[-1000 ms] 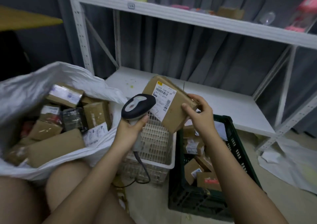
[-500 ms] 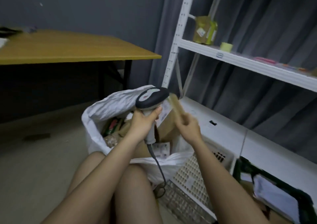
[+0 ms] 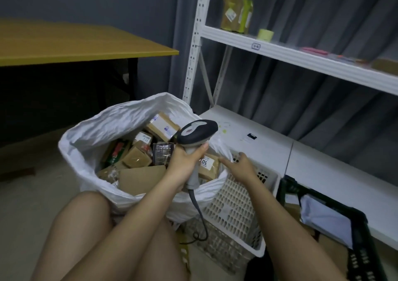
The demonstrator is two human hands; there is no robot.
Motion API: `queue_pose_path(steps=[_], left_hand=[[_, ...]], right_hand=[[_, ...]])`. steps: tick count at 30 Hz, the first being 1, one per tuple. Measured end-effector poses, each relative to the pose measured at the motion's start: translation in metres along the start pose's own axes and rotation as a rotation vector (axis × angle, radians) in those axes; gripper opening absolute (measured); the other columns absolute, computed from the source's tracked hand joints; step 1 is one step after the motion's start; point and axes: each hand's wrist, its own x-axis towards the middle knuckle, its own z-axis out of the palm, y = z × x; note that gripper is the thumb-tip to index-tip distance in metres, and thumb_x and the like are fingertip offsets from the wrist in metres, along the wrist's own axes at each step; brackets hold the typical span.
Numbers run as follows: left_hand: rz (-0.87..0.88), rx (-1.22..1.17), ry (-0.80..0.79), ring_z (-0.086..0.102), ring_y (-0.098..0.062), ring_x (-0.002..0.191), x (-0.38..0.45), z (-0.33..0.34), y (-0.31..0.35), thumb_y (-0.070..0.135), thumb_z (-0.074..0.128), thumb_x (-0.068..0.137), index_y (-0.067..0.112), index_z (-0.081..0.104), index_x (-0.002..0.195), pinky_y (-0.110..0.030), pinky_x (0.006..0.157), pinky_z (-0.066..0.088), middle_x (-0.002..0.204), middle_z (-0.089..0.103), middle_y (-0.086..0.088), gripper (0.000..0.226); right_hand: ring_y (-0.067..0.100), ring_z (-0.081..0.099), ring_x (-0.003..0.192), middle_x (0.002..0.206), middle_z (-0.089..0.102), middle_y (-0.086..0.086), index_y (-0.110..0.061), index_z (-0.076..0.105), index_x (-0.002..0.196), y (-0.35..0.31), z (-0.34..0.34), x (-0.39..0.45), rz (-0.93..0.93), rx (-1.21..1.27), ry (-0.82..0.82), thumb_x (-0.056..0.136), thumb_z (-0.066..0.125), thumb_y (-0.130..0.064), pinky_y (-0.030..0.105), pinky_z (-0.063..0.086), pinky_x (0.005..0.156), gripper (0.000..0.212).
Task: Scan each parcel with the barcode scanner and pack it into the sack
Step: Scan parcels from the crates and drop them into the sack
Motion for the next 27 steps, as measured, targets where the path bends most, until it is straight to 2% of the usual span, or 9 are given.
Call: queue_pose_path(steps=[3,5,6,9,11,16,22,25,27], left_hand=[[-0.001,-0.008,-0.014,0.065,-0.005,0.097,0.001,0.008,-0.002,0.02,0.07,0.086,0.015,0.062,0.118,-0.017,0.079,0.051,0.108,0.069,0.004,0.034],[0.009,0.002,-0.012,0.066,-0.008,0.099,0.004,0.006,-0.001,0.02,0.071,0.085,0.015,0.063,0.118,-0.023,0.087,0.052,0.107,0.07,0.004,0.034],[0.019,0.02,-0.01,0.066,-0.009,0.099,0.006,0.005,0.001,0.021,0.072,0.084,0.014,0.063,0.119,-0.027,0.089,0.052,0.108,0.07,0.003,0.036],[0.04,0.044,0.018,0.065,-0.011,0.091,0.015,-0.002,0.008,0.026,0.072,0.083,0.013,0.062,0.12,-0.027,0.082,0.051,0.103,0.07,0.002,0.04],[0.057,0.044,0.027,0.064,-0.01,0.086,0.019,-0.003,0.012,0.024,0.072,0.084,0.012,0.064,0.116,-0.021,0.075,0.051,0.097,0.069,0.002,0.035],[0.071,0.042,-0.022,0.064,-0.01,0.105,0.023,0.009,0.008,0.022,0.07,0.085,0.013,0.061,0.124,-0.026,0.092,0.05,0.114,0.069,0.001,0.04],[-0.01,0.076,-0.082,0.066,-0.015,0.082,0.023,0.038,-0.012,0.022,0.069,0.086,0.017,0.068,0.09,-0.033,0.078,0.054,0.084,0.07,-0.002,0.006],[-0.034,0.074,-0.116,0.065,-0.013,0.077,0.021,0.059,-0.024,0.024,0.07,0.085,0.016,0.067,0.098,-0.028,0.07,0.053,0.078,0.068,0.003,0.015],[-0.057,0.09,-0.153,0.065,-0.015,0.085,0.017,0.077,-0.034,0.025,0.07,0.085,0.015,0.066,0.106,-0.03,0.077,0.054,0.085,0.069,0.003,0.023]], right_hand=[[0.028,0.064,0.074,0.086,0.066,0.013,-0.002,0.065,0.099,-0.013,0.004,0.014,-0.025,0.055,0.018,0.093,0.062,-0.034,0.035,0.054,0.064,0.033],[0.025,0.052,0.061,0.062,0.054,0.008,-0.007,0.058,0.066,-0.034,-0.006,0.025,-0.227,-0.105,0.154,0.095,0.057,-0.024,0.032,0.04,0.056,0.033],[0.023,0.047,0.058,0.057,0.049,0.007,-0.006,0.054,0.061,-0.043,-0.012,0.028,-0.321,-0.123,0.231,0.095,0.057,-0.021,0.032,0.034,0.053,0.037],[0.02,0.043,0.054,0.054,0.047,0.004,-0.006,0.057,0.066,-0.04,-0.021,0.034,-0.384,-0.014,0.344,0.096,0.054,-0.017,0.028,0.029,0.047,0.033],[0.024,0.046,0.059,0.056,0.048,0.005,-0.007,0.055,0.064,-0.025,-0.021,0.036,-0.31,-0.09,0.251,0.096,0.054,-0.019,0.03,0.03,0.049,0.035],[0.019,0.058,0.067,0.072,0.066,0.009,-0.004,0.072,0.083,-0.025,-0.038,0.035,-0.303,-0.017,0.218,0.092,0.062,-0.022,0.027,0.041,0.064,0.022],[0.01,0.051,0.046,0.058,0.06,0.005,-0.007,0.071,0.09,0.005,-0.045,0.015,-0.188,0.434,0.049,0.093,0.064,-0.022,0.021,0.043,0.047,0.016],[0.011,0.053,0.049,0.06,0.061,0.004,-0.013,0.07,0.093,0.041,-0.057,0.008,-0.128,0.514,0.082,0.096,0.059,-0.024,0.022,0.046,0.049,0.015],[0.014,0.053,0.052,0.061,0.06,0.005,-0.012,0.069,0.091,0.078,-0.064,0.007,-0.059,0.516,0.107,0.097,0.058,-0.021,0.023,0.046,0.051,0.015]])
